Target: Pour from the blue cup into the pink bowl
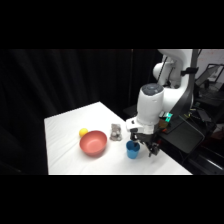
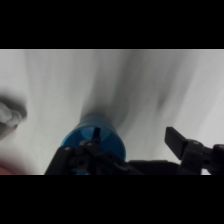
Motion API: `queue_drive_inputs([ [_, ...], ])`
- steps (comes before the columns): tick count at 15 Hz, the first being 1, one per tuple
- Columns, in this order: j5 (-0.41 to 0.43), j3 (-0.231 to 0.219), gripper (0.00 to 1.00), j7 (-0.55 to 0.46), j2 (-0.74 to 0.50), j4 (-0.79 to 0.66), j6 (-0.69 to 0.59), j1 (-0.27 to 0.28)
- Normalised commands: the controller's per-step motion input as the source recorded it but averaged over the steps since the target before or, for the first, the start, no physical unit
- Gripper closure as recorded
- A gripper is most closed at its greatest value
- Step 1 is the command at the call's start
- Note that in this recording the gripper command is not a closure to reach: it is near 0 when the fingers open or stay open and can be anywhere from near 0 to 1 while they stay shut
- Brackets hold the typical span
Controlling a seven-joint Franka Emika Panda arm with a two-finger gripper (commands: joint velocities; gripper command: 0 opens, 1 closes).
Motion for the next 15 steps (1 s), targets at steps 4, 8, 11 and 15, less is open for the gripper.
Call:
queue_drive_inputs([
  [4,-0.044,-0.122,1.0,0.0,0.12,0.13,0.11,0.073],
  [8,-0.029,-0.098,1.0,0.0,-0.05,0.05,0.03,0.066],
  [11,-0.041,-0.074,0.3,0.02,-0.14,0.0,-0.02,0.075],
  [15,0.063,0.001,0.12,-0.1,-0.27,-0.03,-0.2,-0.03],
])
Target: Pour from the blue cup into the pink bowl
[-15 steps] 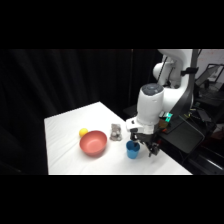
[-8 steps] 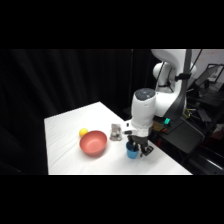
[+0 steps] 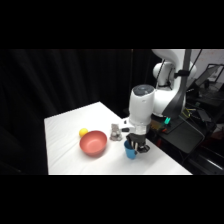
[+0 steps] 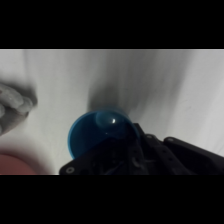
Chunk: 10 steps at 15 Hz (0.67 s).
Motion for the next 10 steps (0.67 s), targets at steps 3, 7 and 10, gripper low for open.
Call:
queue_drive_inputs([
  [3,0.18,0.041,0.11,-0.34,-0.41,0.07,-0.51,-0.186],
  [7,0.316,0.026,0.11,-0.55,-0.33,0.27,-0.63,-0.249],
  [10,0.441,-0.047,0.11,-0.67,-0.12,0.45,-0.58,-0.226],
])
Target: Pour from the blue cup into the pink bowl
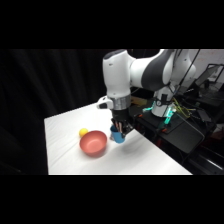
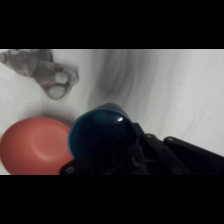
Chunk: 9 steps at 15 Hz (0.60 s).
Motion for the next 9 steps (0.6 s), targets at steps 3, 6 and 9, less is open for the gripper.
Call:
queue_drive_inputs([
  [3,0.667,-0.061,0.11,-0.9,0.07,0.59,-0.7,-0.247],
  [6,0.543,-0.083,0.11,-0.8,0.31,0.65,-0.73,-0.218],
  [9,0.442,-0.048,0.12,-0.65,0.47,0.6,-0.64,-0.2],
])
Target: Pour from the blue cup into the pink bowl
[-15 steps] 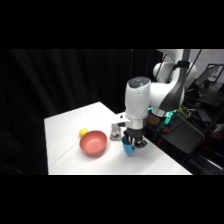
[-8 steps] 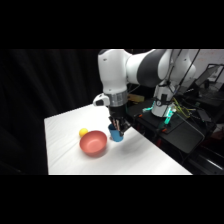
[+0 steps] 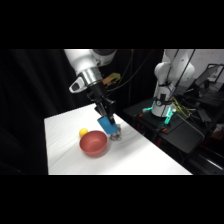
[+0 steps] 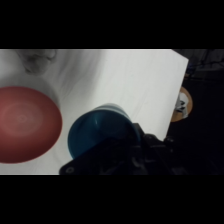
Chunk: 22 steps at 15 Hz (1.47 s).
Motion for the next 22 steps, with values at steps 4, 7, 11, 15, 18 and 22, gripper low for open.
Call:
queue_drive_inputs([
  [4,0.354,-0.011,0.13,-0.49,0.46,0.57,-0.69,-0.21],
  [7,0.331,-0.018,0.12,-0.37,0.39,0.6,-0.77,-0.218],
  [11,0.37,-0.035,0.12,-0.23,0.41,0.64,-0.74,-0.187],
  [15,0.352,-0.04,0.14,-0.07,0.39,0.56,-0.53,-0.079],
  [18,0.258,-0.036,0.14,0.01,0.3,0.43,-0.33,0.028],
  [22,0.067,-0.085,0.15,0.02,0.02,0.18,-0.13,0.112],
])
